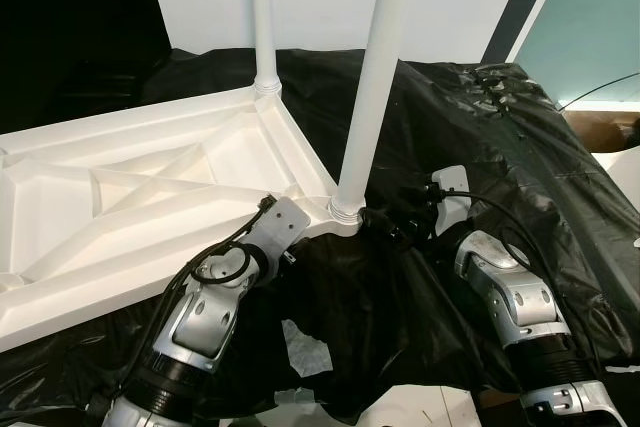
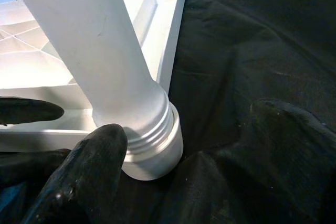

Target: Building children table

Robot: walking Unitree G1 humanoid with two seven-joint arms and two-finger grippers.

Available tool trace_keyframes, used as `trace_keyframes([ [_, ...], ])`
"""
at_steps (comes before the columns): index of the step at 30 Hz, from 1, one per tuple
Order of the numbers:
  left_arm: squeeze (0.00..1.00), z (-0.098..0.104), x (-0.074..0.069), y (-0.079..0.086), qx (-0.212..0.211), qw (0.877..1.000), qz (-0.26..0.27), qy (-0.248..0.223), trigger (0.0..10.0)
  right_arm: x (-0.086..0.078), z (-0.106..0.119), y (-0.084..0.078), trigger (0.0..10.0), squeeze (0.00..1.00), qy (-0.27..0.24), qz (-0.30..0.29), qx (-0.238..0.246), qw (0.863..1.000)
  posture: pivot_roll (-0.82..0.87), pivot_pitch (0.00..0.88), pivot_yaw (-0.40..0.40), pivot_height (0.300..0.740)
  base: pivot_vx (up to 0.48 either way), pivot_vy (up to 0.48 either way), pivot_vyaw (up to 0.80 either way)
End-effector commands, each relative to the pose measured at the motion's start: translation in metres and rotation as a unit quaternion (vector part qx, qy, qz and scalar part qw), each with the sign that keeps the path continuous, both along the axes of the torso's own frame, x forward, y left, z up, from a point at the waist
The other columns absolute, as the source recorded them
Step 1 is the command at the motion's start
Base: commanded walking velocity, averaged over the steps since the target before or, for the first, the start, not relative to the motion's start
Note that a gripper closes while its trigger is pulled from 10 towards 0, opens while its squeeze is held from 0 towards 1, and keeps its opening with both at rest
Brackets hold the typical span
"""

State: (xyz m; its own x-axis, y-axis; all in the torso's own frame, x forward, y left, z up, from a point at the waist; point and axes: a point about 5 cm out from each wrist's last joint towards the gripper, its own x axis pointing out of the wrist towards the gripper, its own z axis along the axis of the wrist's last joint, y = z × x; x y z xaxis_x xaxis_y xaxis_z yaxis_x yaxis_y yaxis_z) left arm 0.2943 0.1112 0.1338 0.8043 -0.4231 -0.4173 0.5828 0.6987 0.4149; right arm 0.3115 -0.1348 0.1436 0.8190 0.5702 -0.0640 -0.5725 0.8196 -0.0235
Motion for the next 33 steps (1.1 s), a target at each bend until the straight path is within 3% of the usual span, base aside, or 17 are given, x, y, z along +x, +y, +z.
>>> trace_keyframes([
  [1, 0.00, -0.006, 0.000, 0.000, 0.018, 0.999, -0.013, 0.024, 10.0, 0.003, 0.003, -0.005, 10.0, 0.00, -0.002, -0.011, 0.002, 1.000, 0.10, 0.079, -0.064, 0.740, 0.000, 0.000, 0.00],
  [2, 0.00, -0.006, 0.000, 0.000, 0.018, 0.999, -0.013, 0.024, 10.0, 0.003, 0.003, -0.005, 10.0, 0.00, -0.002, -0.011, 0.002, 1.000, 0.10, 0.079, -0.064, 0.740, 0.000, 0.000, 0.00],
  [3, 0.00, -0.006, 0.000, 0.000, 0.016, 0.999, -0.028, 0.031, 0.0, 0.002, 0.003, -0.005, 10.0, 0.00, -0.003, -0.013, 0.002, 1.000, 0.09, 0.081, -0.053, 0.740, 0.000, 0.000, 0.00],
  [11, 0.00, 0.006, -0.010, -0.015, -0.014, 0.989, -0.136, 0.052, 0.0, 0.000, 0.004, -0.010, 10.0, 0.00, -0.005, -0.009, 0.001, 1.000, 0.08, 0.090, -0.032, 0.740, 0.000, 0.000, 0.00],
  [14, 0.00, 0.006, -0.012, -0.018, -0.016, 0.987, -0.151, 0.056, 0.0, -0.001, 0.004, -0.010, 10.0, 0.00, -0.006, -0.002, 0.000, 1.000, 0.08, 0.092, -0.029, 0.740, 0.000, 0.000, 0.00],
  [15, 0.00, 0.007, -0.019, -0.026, -0.016, 0.981, -0.185, 0.060, 0.0, -0.004, 0.005, -0.009, 10.0, 0.00, -0.004, 0.011, 0.002, 1.000, 0.08, 0.092, -0.026, 0.740, 0.000, 0.000, 0.00],
  [28, 0.00, 0.007, -0.042, -0.038, -0.014, 0.966, -0.250, 0.066, 0.0, -0.025, 0.007, -0.015, 10.0, 0.00, 0.007, 0.110, 0.002, 0.994, 0.06, 0.094, -0.007, 0.740, 0.000, 0.000, 0.00],
  [29, 0.00, 0.007, -0.045, -0.038, -0.014, 0.965, -0.252, 0.066, 3.8, -0.027, 0.007, -0.016, 10.0, 0.00, 0.008, 0.121, -0.002, 0.993, 0.06, 0.094, -0.006, 0.740, 0.000, 0.000, 0.00],
  [33, 0.00, 0.008, -0.050, -0.039, -0.015, 0.966, -0.253, 0.060, 3.7, -0.028, 0.007, -0.017, 10.0, 0.00, 0.008, 0.135, -0.007, 0.991, 0.06, 0.090, -0.005, 0.740, 0.000, 0.000, 0.00],
])
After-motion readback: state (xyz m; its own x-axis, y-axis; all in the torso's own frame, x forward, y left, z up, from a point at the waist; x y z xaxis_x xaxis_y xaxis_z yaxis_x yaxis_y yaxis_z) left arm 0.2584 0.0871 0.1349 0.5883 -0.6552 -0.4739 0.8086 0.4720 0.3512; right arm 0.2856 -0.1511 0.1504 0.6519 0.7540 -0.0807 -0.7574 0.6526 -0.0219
